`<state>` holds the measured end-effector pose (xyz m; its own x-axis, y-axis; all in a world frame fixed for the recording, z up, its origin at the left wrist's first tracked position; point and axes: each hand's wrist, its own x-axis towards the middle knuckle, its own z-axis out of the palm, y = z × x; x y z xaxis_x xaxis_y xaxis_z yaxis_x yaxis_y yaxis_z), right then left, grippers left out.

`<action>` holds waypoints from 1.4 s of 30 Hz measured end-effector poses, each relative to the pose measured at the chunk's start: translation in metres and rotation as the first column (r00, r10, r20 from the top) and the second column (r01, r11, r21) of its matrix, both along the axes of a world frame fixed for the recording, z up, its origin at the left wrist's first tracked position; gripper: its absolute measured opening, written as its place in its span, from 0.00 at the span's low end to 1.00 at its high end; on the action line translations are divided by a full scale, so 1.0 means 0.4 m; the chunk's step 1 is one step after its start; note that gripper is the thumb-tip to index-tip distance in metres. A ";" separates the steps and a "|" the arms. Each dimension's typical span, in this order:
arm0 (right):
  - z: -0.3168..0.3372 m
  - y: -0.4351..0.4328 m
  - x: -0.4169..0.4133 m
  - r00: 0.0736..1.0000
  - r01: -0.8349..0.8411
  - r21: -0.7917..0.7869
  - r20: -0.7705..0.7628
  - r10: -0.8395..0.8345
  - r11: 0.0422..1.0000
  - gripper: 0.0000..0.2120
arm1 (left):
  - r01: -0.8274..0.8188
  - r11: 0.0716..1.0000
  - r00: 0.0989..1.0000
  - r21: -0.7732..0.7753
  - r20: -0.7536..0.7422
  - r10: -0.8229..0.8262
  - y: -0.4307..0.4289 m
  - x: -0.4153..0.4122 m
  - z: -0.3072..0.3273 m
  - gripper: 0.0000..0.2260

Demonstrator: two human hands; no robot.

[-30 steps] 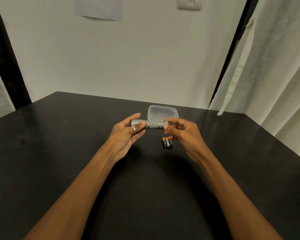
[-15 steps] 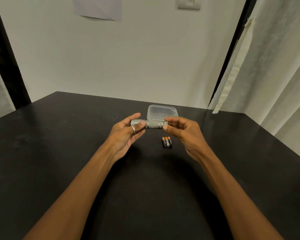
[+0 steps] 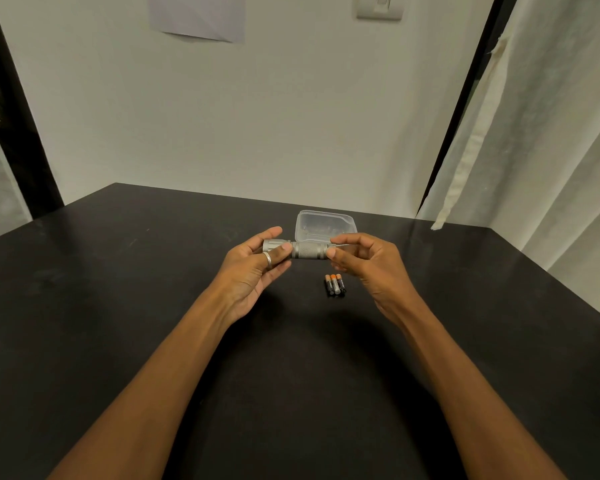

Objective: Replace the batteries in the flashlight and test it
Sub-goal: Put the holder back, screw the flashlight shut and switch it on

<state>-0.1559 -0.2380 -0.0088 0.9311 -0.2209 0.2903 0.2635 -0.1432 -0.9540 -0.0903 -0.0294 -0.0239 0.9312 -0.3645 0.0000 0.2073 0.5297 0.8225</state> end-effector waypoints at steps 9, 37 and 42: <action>-0.001 -0.001 0.000 1.000 0.000 -0.026 0.003 0.000 1.000 0.06 | -0.001 1.000 1.000 0.006 -0.005 0.001 0.002 -0.001 0.002 0.21; 0.003 -0.007 -0.009 0.998 -0.043 0.037 -0.049 0.045 0.998 0.13 | 0.006 1.000 1.000 0.008 0.018 -0.006 0.003 -0.001 0.000 0.26; 0.001 -0.006 -0.008 0.998 -0.045 0.043 -0.043 0.046 0.998 0.06 | 0.013 1.000 1.000 0.008 0.014 -0.013 0.005 0.000 0.000 0.26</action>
<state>-0.1591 -0.2405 -0.0083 0.9520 -0.1892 0.2407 0.2269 -0.0918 -0.9696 -0.0901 -0.0272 -0.0241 0.9262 -0.3769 0.0099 0.2028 0.5202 0.8296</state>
